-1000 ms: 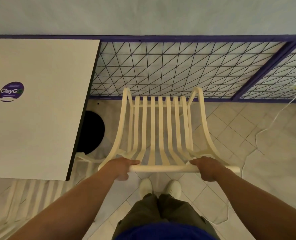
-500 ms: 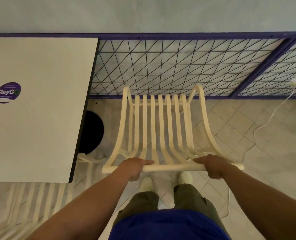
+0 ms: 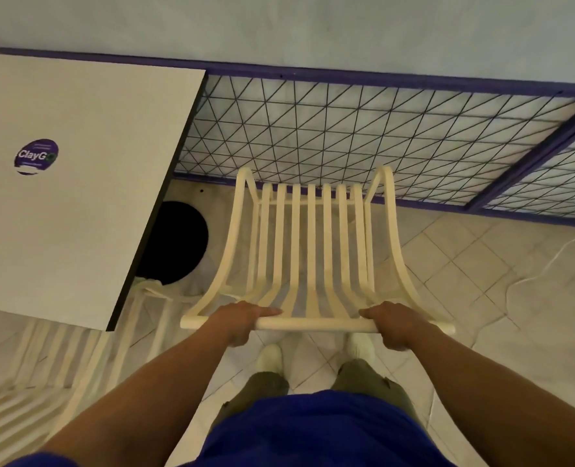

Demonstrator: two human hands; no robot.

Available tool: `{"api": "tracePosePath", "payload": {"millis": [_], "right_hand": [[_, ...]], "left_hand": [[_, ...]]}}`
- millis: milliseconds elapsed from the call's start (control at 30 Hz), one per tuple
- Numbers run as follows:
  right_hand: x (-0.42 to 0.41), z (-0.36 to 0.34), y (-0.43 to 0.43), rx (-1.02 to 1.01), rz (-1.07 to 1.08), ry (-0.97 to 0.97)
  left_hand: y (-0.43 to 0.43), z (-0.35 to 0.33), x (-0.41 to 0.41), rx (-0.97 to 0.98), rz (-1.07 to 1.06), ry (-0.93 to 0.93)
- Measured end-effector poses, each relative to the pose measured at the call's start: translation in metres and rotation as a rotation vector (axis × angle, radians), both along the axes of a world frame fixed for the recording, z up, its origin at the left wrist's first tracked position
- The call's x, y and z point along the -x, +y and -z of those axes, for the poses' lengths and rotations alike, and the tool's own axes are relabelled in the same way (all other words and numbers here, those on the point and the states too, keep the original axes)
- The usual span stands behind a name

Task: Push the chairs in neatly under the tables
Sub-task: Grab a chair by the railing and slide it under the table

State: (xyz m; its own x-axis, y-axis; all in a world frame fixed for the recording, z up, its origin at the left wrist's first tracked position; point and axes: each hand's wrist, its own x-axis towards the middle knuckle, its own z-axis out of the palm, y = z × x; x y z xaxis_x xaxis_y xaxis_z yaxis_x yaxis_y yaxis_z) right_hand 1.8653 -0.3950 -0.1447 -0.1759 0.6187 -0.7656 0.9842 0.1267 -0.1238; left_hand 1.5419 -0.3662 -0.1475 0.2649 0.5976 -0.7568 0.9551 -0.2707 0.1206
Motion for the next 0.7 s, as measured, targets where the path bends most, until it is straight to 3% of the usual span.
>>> {"api": "tracePosePath", "payload": {"millis": [700], "right_hand": [[-0.069,-0.012,0.096,0.014,-0.460,0.019]], "left_hand": [[-0.047,-0.001,-0.084,0.007,-0.493,-0.086]]}}
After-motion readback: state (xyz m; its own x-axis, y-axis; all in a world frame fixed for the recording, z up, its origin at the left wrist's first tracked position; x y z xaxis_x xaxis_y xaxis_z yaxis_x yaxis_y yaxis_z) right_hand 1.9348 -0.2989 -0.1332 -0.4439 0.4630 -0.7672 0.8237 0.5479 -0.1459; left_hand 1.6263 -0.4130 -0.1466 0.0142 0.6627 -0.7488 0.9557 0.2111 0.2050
